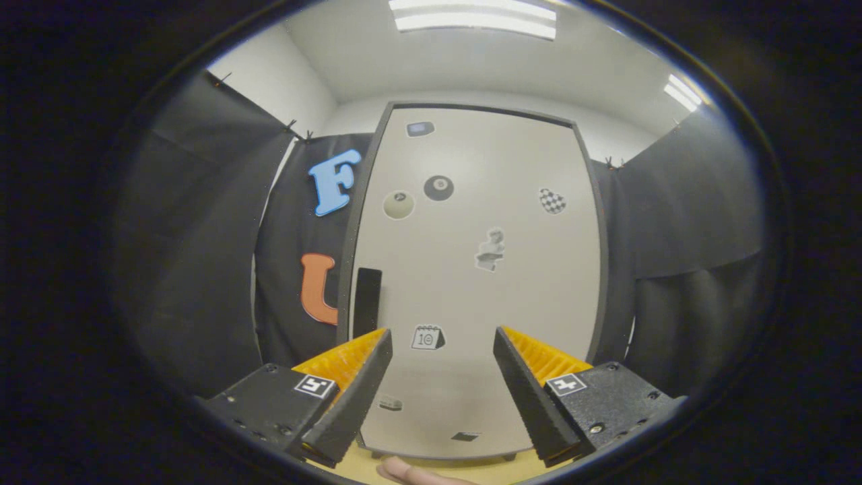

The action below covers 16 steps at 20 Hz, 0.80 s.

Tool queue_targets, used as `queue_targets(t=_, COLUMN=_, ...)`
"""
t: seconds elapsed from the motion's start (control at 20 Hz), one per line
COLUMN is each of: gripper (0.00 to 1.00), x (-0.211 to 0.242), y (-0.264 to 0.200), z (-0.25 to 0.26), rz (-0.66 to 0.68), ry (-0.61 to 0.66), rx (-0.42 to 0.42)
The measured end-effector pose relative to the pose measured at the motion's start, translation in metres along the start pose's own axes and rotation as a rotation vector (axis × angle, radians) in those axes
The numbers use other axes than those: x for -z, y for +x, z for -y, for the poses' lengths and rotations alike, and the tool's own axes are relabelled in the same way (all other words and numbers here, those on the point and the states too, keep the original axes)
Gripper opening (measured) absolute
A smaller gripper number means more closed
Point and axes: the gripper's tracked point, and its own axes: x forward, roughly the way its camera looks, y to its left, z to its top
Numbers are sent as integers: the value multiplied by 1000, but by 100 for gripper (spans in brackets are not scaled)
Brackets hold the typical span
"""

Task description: Open the shoe cabinet door, grab the shoes and put them into the shoe cabinet, then close the shoe cabinet door.

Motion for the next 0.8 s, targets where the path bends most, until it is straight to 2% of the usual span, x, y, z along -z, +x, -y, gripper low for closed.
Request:
queue_targets(t=0.2, gripper=99, x=15, y=32, z=-40, rz=-70, ry=60, rx=-99)
queue_targets(t=0.45, gripper=99, x=23, y=70, z=-70, rz=-125, ry=80, rx=-129)
queue_targets(t=0.6, gripper=97, x=20, y=85, z=-71, rz=-158, ry=108, rx=-112)
queue_targets(t=0.8, gripper=78, x=17, y=98, z=-61, rz=-190, ry=156, rx=-73)
